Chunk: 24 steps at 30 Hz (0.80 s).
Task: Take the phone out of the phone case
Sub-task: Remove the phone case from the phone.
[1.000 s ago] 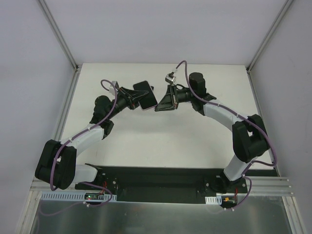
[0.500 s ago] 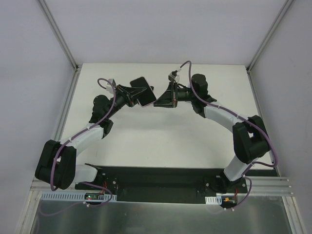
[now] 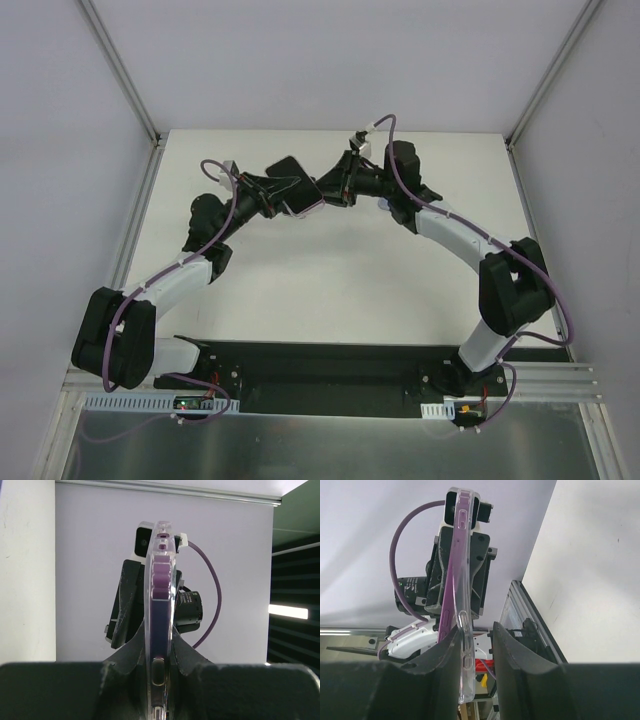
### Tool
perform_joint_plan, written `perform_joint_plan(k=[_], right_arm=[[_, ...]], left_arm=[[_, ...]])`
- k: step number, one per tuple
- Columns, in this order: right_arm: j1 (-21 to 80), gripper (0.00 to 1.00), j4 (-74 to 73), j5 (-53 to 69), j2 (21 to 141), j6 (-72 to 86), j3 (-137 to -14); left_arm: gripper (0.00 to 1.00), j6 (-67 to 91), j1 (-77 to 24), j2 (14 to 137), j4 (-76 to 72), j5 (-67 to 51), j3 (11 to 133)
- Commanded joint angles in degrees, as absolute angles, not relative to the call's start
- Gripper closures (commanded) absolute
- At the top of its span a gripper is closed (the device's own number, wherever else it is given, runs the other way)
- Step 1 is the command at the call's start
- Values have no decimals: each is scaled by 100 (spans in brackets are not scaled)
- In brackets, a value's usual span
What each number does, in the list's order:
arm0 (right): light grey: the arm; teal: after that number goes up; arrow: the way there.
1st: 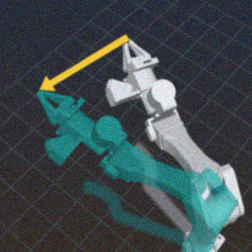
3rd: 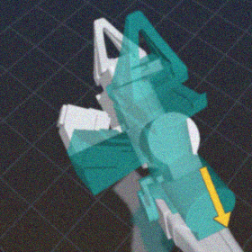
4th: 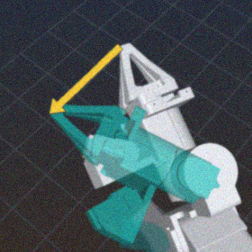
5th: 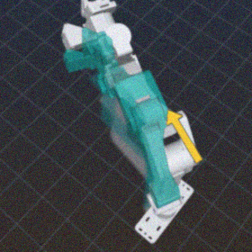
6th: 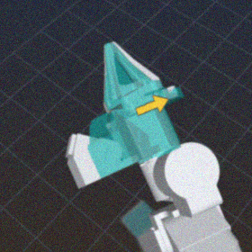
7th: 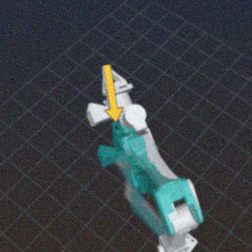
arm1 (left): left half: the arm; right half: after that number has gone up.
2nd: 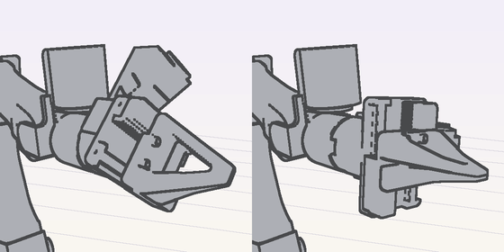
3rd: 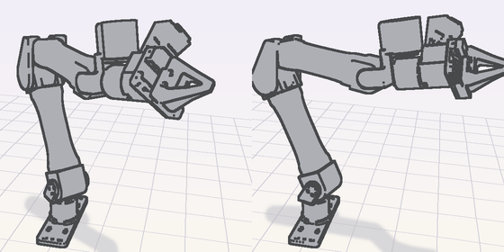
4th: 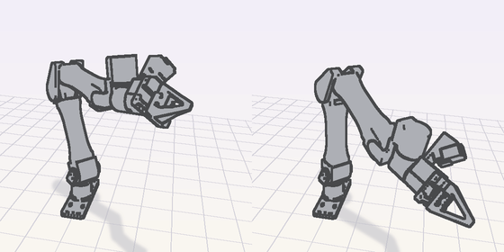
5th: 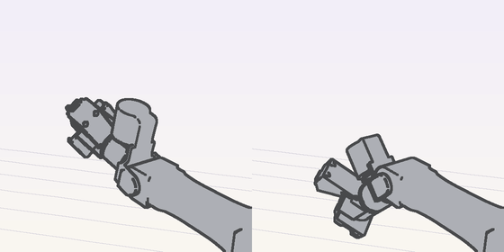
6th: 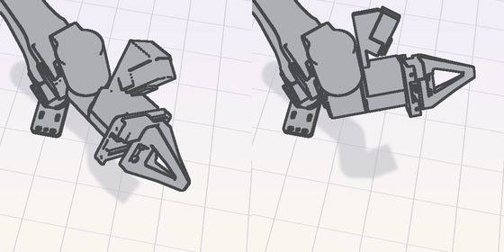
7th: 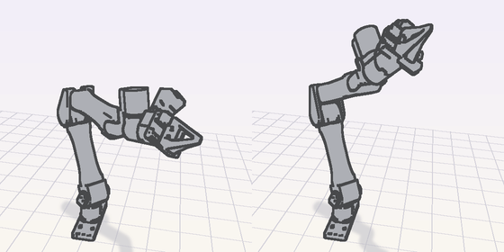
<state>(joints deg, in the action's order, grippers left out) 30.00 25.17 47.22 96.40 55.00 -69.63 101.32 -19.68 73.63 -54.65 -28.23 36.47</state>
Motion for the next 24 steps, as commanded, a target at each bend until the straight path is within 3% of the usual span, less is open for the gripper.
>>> perform_joint_plan(k=[1, 11, 16, 20, 22, 24], right_arm=[[3233, 69, 1934, 2969, 10186, 5115, -7321], [3788, 64, 1838, 3902, 9879, 4536, -7242], [4051, 66, 785, 3894, 9695, 3562, -7690], [4096, 81, 405, 3771, 9546, 3218, -7805], [4096, 95, 274, 3736, 9484, 3130, -7787], [4096, 99, 159, 3631, 9361, 2998, -7752]], left_arm=[[100, 10670, -2558, 6829, -7357, -4992, 4210], [100, 10099, -2558, 7127, -6671, -5290, 4421], [100, 10020, -2584, 7453, -6601, -5546, 4640], [100, 9756, -2654, 7532, -6250, -5634, 4685], [100, 9677, -2672, 7550, -6170, -5625, 4650], [100, 9650, -2672, 7559, -6179, -5616, 4606]])
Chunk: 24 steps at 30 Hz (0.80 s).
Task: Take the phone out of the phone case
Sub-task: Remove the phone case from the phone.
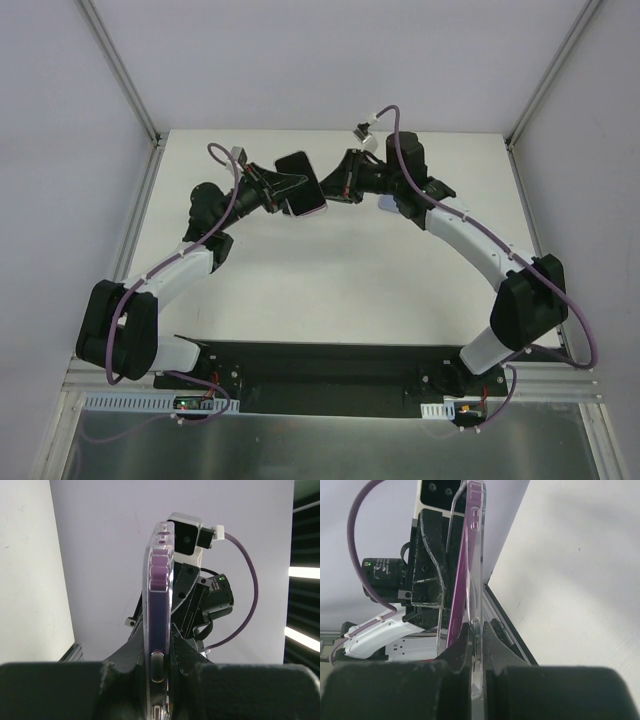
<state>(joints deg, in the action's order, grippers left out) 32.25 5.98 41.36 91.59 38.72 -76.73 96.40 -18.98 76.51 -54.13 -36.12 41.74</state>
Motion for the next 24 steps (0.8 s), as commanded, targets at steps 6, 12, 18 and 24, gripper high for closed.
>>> perform_joint_plan(k=[6, 12, 18, 24], right_arm=[[4052, 99, -439, 2938, 8895, 2602, -7471], [3719, 99, -773, 2269, 8298, 2417, -6821], [3428, 99, -1300, 1646, 7709, 2013, -6250], [3340, 99, -2152, 722, 7322, 1503, -5994]], left_arm=[[96, 9458, -2672, 7541, -6161, -5660, 4544], [38, 9063, -2672, 7392, -5767, -5844, 4544], [5, 8009, -2602, 7023, -4300, -5889, 4720], [1, 6780, -2443, 6803, -2288, -5617, 4904]])
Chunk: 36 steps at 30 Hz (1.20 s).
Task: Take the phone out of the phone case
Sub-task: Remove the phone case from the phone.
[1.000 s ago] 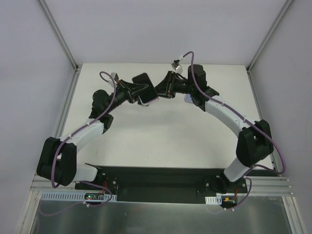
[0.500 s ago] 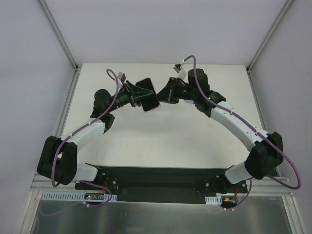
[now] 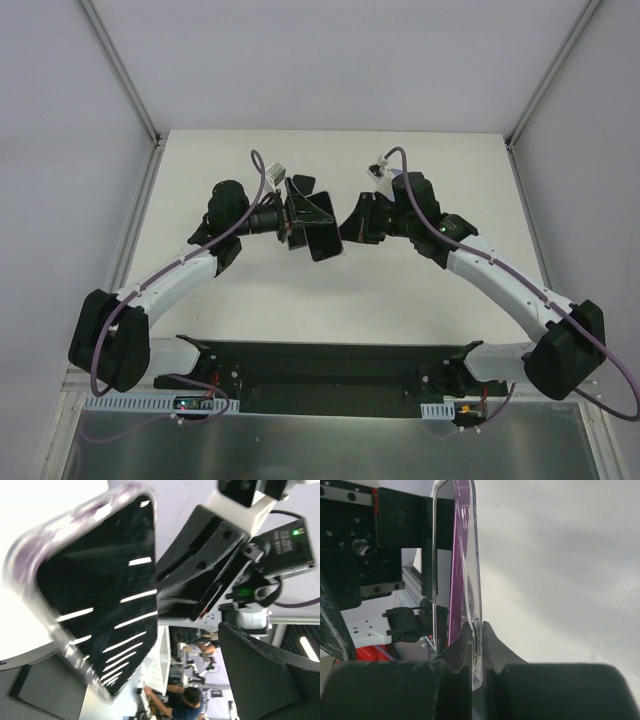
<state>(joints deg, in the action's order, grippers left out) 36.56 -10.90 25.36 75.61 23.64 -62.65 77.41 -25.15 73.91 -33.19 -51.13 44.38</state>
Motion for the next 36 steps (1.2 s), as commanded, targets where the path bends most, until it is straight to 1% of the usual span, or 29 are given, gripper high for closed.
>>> perform_joint_plan(k=[1, 3, 7, 9, 12, 16, 20, 22, 26, 30, 36], right_arm=[[3331, 99, -2197, 642, 7286, 1494, -5942], [3331, 99, -2442, 371, 7330, 1415, -5959], [3340, 99, -2584, 115, 7505, 1389, -5959], [3331, 99, -2732, 44, 7611, 1415, -6020], [3340, 99, -2970, -368, 7892, 1450, -6152], [3375, 99, -3023, -413, 8190, 1616, -6240], [3603, 99, -3392, -720, 8498, 1915, -6591], [3647, 99, -3585, -747, 8700, 2065, -6775], [3753, 99, -3761, -642, 8894, 2363, -6917], [3788, 99, -3911, -519, 9052, 2408, -6996], [3788, 99, -4209, -360, 9254, 2522, -7189]], left_arm=[[1, 6594, -2443, 6811, -1937, -5442, 4939], [1, 6242, -2452, 6881, -1180, -5248, 4992], [1, 6030, -2487, 6961, -783, -4853, 4870], [1, 5768, -2583, 6996, -371, -4449, 4895], [2, 5337, -2952, 7127, 401, -3667, 5080], [5, 5230, -3497, 7435, 492, -3095, 5273], [10, 5081, -4050, 8031, 589, -2559, 5563], [14, 5028, -4192, 8234, 606, -2225, 5686], [20, 4861, -4368, 8674, 598, -1750, 5818], [22, 4632, -4631, 8894, 598, -1231, 5915], [23, 4132, -5036, 9009, 414, -659, 5959]])
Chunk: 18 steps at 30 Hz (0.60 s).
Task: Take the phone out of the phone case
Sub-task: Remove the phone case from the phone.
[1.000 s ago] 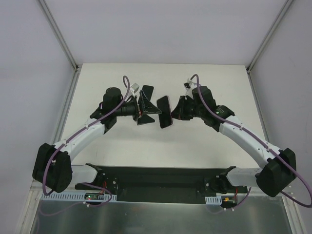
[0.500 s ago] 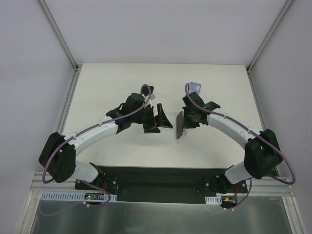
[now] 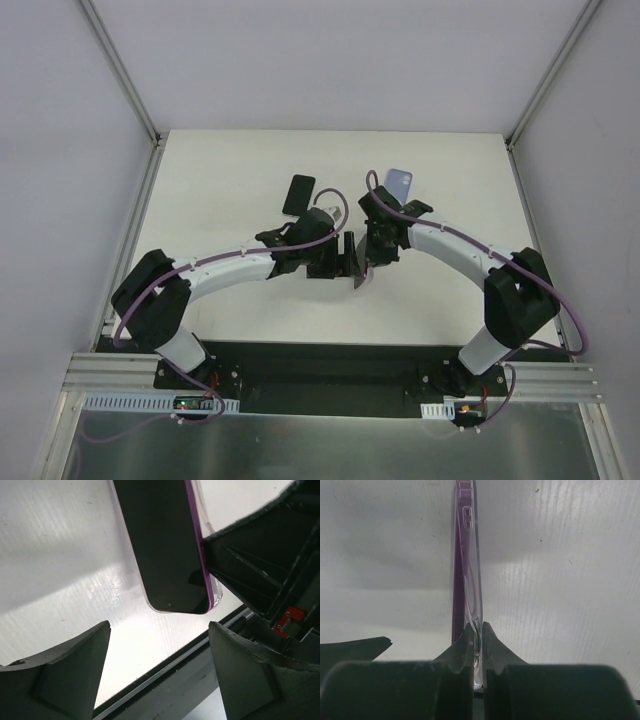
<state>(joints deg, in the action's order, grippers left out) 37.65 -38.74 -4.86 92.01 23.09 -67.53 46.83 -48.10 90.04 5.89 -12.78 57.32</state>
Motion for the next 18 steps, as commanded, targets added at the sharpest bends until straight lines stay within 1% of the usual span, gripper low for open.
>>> perform_joint_plan(k=[1, 7, 18], right_arm=[[3797, 99, -4253, -360, 9272, 2531, -7224], [3902, 99, -4623, -492, 9466, 2557, -7515], [3937, 99, -4658, -431, 9422, 2487, -7506]], left_arm=[[23, 4053, -5132, 9009, 326, -624, 5915], [25, 3797, -5238, 9149, 9, -729, 5897], [34, 3762, -5256, 9220, 18, -326, 5889]])
